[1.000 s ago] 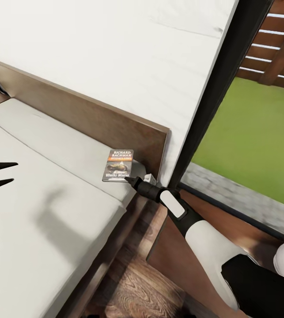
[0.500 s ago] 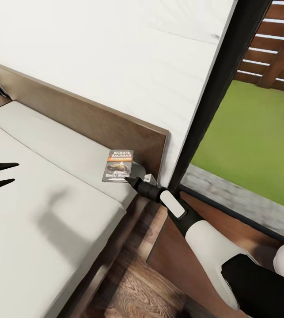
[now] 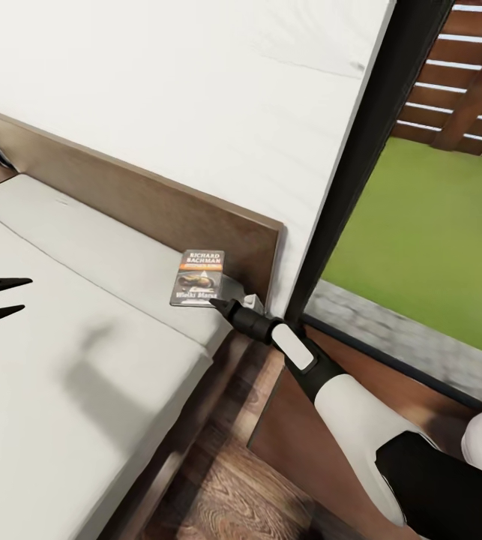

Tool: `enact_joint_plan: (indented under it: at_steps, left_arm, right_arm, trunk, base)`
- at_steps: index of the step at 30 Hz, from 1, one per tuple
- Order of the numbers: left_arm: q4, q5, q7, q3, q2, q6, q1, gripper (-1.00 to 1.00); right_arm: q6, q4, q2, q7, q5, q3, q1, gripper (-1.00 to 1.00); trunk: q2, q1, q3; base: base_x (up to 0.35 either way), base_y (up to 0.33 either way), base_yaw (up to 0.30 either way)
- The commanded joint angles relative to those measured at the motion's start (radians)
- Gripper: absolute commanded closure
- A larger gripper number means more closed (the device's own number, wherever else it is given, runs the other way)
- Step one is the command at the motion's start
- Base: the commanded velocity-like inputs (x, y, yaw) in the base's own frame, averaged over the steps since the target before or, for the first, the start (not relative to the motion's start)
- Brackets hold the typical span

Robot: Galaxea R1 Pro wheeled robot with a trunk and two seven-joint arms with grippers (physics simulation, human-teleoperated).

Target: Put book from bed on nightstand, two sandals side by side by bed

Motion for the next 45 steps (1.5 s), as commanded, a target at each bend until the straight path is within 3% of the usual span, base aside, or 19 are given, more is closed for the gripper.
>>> enact_joint_plan:
  at_steps: [1, 19, 45]
  left_arm:
    - [0.000, -0.007, -0.004, 0.004, 0.001, 0.007, 0.000, -1.00]
    - [0.002, -0.016, -0.011, 0.003, -0.003, 0.008, 0.007, -1.00]
    - [0.002, -0.016, -0.012, 0.004, 0.000, 0.010, 0.008, -1.00]
  right_arm:
    - [0.003, 0.011, 0.000, 0.017, -0.005, 0.001, -0.001, 1.00]
    - [0.004, 0.119, 0.000, 0.119, -0.004, -0.001, 0.000, 1.00]
    - [0.002, 0.131, 0.000, 0.134, -0.003, 0.029, 0.000, 1.00]
  trunk:
    - [0.000, 0.000, 0.001]
    - [0.000, 0.000, 0.027]
    - [0.000, 0.000, 0.053]
  base:
    - [0.000, 0.000, -0.099]
    - [0.000, 0.000, -0.052]
    - [0.000, 0.000, -0.001]
